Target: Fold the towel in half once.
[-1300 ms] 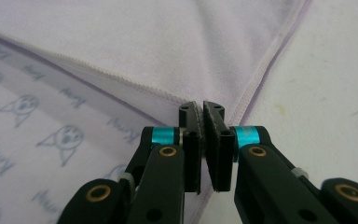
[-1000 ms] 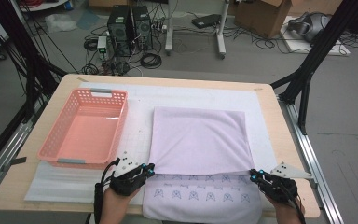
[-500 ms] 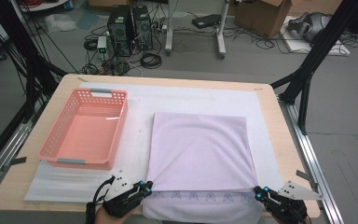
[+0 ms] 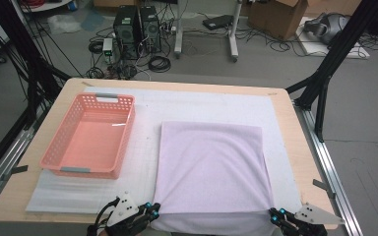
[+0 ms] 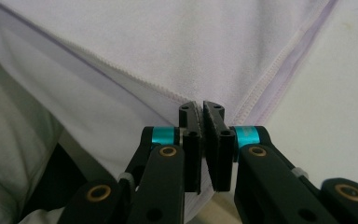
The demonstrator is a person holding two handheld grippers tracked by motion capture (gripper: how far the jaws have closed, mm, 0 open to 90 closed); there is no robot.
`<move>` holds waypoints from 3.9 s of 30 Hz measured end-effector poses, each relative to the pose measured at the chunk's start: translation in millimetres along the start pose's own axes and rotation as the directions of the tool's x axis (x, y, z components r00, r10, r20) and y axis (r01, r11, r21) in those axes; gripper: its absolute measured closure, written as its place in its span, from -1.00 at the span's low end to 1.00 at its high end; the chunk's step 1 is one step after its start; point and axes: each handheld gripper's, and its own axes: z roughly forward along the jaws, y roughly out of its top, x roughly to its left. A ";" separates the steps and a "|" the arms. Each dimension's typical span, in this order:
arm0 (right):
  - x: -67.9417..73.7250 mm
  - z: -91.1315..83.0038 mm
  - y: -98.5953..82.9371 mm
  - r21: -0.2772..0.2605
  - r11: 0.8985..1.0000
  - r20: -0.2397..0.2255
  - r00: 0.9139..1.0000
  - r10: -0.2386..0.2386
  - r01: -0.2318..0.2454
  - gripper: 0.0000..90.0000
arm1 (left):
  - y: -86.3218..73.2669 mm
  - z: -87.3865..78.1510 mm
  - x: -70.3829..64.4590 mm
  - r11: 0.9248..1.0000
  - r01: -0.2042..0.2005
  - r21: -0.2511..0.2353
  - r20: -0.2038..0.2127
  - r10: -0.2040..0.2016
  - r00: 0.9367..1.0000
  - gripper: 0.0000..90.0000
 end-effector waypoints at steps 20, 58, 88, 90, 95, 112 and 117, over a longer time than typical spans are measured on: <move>-45.3 28.8 34.0 -0.090 0.982 0.093 0.981 0.172 -0.163 0.30 | 35.7 29.0 29.3 0.996 0.015 -0.088 -0.032 -0.018 0.999 -0.10; -117.9 121.3 108.0 -0.061 0.971 0.138 0.962 0.237 -0.230 0.36 | 107.2 155.1 143.5 0.993 0.121 -0.004 -0.302 -0.116 0.946 0.09; -148.4 156.6 112.5 0.015 0.965 0.078 0.963 0.258 -0.260 0.90 | 102.8 169.9 158.8 0.952 0.302 0.042 -0.291 -0.277 0.916 0.86; -154.2 156.0 110.6 0.010 0.950 0.039 0.950 0.311 -0.312 0.91 | 102.6 168.9 162.3 0.939 0.344 0.019 -0.287 -0.325 0.901 0.87; -154.5 154.6 118.5 -0.040 0.957 0.059 0.956 0.289 -0.286 0.92 | 110.7 167.8 166.1 0.938 0.347 -0.010 -0.301 -0.333 0.893 0.88; -174.1 169.3 172.5 -0.165 0.961 0.156 0.956 0.249 -0.223 0.92 | 162.9 172.4 203.7 0.943 0.301 -0.143 -0.299 -0.331 0.895 0.87; -179.7 176.9 183.2 -0.163 0.961 0.170 0.953 0.251 -0.224 0.92 | 164.8 177.7 208.9 0.942 0.299 -0.149 -0.299 -0.332 0.895 0.86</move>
